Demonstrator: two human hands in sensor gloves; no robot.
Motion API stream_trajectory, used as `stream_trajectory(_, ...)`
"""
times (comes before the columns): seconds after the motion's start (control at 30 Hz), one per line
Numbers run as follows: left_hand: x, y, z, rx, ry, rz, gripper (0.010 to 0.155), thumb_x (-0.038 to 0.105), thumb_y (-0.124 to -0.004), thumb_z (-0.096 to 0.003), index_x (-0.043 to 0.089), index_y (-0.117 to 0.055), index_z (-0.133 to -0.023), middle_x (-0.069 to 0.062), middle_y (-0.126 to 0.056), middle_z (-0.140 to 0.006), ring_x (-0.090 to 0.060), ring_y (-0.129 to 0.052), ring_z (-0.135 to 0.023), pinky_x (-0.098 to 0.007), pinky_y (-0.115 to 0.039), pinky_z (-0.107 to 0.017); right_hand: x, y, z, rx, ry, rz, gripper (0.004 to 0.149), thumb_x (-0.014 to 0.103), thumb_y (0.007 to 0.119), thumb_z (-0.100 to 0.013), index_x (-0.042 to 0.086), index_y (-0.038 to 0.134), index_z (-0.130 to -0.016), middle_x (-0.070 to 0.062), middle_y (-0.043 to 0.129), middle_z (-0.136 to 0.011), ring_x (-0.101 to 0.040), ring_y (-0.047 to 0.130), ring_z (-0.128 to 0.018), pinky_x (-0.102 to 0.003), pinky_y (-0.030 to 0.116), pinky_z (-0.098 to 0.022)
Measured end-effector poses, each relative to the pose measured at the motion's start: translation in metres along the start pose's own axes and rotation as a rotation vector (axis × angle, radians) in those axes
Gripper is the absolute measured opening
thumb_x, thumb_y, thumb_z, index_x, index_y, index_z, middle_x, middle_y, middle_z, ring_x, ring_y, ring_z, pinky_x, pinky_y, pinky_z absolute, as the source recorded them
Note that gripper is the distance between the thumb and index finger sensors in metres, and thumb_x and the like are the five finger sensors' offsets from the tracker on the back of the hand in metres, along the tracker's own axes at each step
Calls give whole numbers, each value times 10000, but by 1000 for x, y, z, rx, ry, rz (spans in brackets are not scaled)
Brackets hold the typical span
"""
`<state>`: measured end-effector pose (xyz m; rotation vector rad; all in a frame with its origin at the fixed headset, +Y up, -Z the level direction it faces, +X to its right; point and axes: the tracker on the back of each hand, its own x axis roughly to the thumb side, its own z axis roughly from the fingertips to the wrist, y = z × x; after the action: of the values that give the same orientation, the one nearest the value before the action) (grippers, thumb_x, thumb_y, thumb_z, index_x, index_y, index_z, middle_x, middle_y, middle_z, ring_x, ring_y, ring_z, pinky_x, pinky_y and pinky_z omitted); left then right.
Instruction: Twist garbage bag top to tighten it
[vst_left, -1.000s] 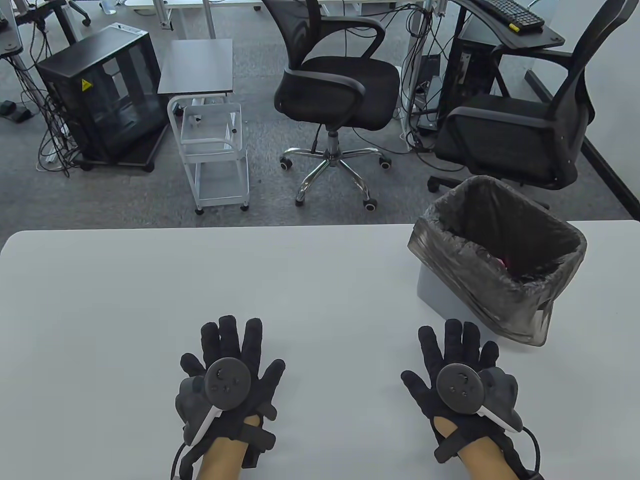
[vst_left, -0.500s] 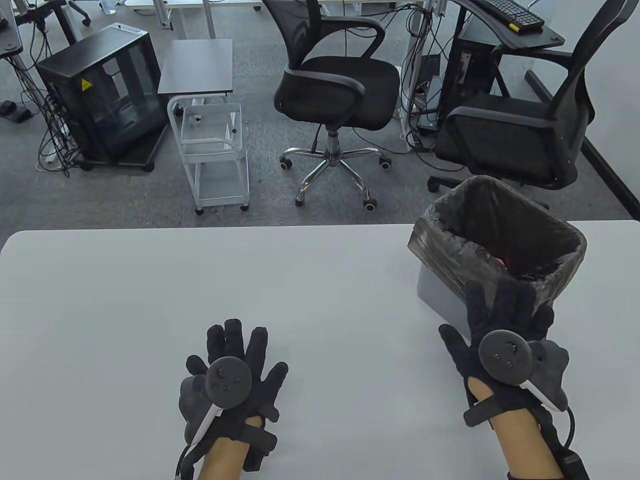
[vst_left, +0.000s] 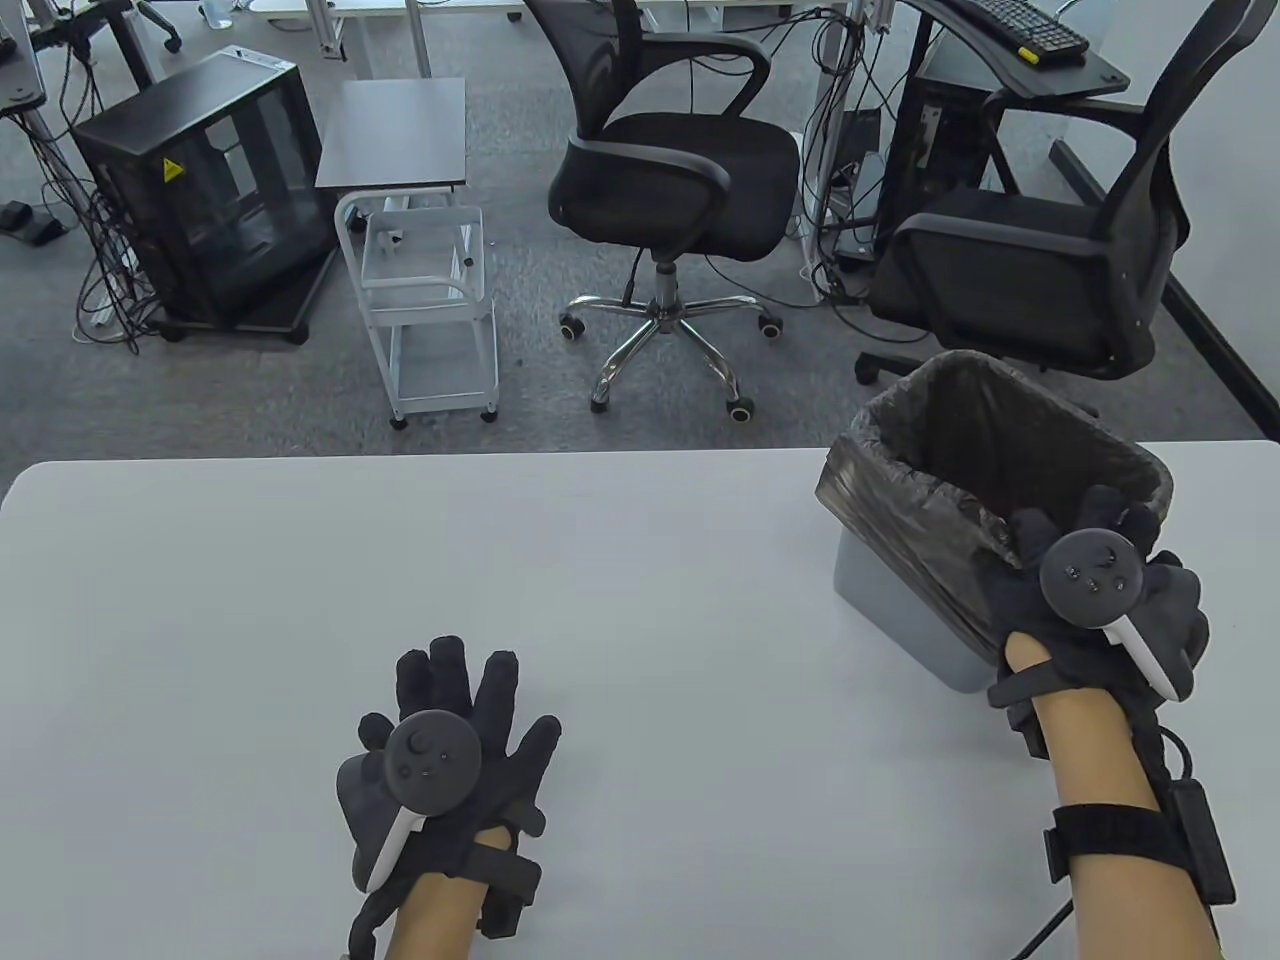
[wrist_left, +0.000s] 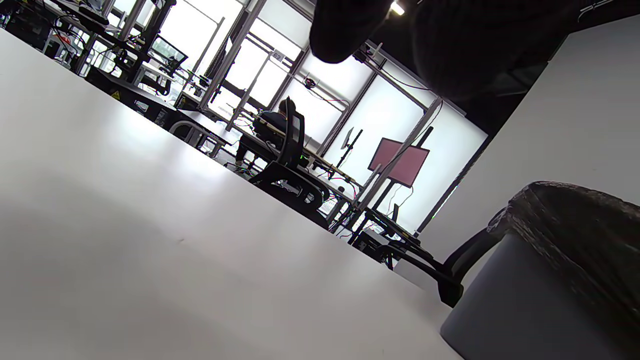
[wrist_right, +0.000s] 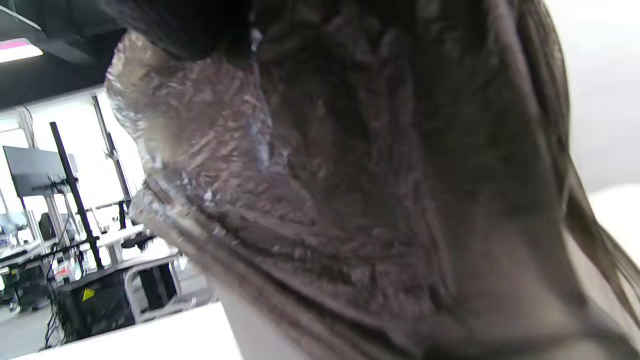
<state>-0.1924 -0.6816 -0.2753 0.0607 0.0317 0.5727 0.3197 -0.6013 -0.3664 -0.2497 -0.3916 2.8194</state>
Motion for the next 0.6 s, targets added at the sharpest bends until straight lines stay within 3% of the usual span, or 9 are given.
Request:
stream_trajectory(0.13,0,0,0,-2,2,8,762,621,-767,-467,331,-531,-1132,-2,-139,-1178,-313,5,-1075,-777,-81,-597,3,-2,0,12,14,34,515,565,717,-479,191,788,-825,-244,308,-1107,-628,190,-930,-777,270,-631)
stream_trajectory(0.6,-2,-1,0,0,2,30,759,615,-766,-470,327,-532,-1132,-1,-137,-1177,-313,7,-1074,-776,-84,-598,3,-1,-2,44,-41,-28,491,555,728,-476,211,802,-818,-212,284,-1119,-629,159,-926,-772,291,-650)
